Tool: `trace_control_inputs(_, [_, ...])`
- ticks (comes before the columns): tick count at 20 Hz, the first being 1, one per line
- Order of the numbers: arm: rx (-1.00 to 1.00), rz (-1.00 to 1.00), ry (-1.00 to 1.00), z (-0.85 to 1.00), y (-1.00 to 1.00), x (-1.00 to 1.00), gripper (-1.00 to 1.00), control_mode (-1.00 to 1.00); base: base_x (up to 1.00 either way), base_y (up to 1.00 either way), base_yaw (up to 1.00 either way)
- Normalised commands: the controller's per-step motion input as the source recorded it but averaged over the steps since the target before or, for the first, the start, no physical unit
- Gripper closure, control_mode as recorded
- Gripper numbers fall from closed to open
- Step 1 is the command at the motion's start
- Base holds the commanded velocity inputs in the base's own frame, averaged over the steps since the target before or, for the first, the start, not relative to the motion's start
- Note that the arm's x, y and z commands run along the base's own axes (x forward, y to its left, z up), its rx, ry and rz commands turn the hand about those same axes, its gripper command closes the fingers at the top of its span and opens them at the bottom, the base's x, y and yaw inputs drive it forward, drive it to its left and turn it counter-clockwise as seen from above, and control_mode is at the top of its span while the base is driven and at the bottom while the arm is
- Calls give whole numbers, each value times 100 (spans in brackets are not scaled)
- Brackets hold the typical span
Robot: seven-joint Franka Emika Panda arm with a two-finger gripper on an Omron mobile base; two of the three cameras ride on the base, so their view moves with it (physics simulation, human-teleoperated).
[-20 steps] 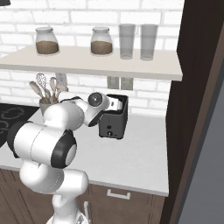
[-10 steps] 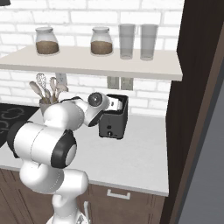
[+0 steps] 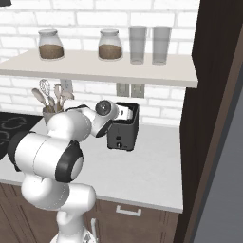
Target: Start the toaster. Once the lever pops up, take the bread to the plate on the dining counter.
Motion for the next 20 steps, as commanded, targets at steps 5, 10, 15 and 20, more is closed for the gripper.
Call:
trace_control_inputs(5, [0,0,0,0,0,0,-100,-100,0,0,0])
trace_control_inputs(10, [0,0,0,0,0,0,-100,-100,0,0,0])
trace_control_inputs(15, [0,0,0,0,0,0,-100,-100,0,0,0])
trace_control_inputs(20, [0,0,0,0,0,0,-100,-100,0,0,0])
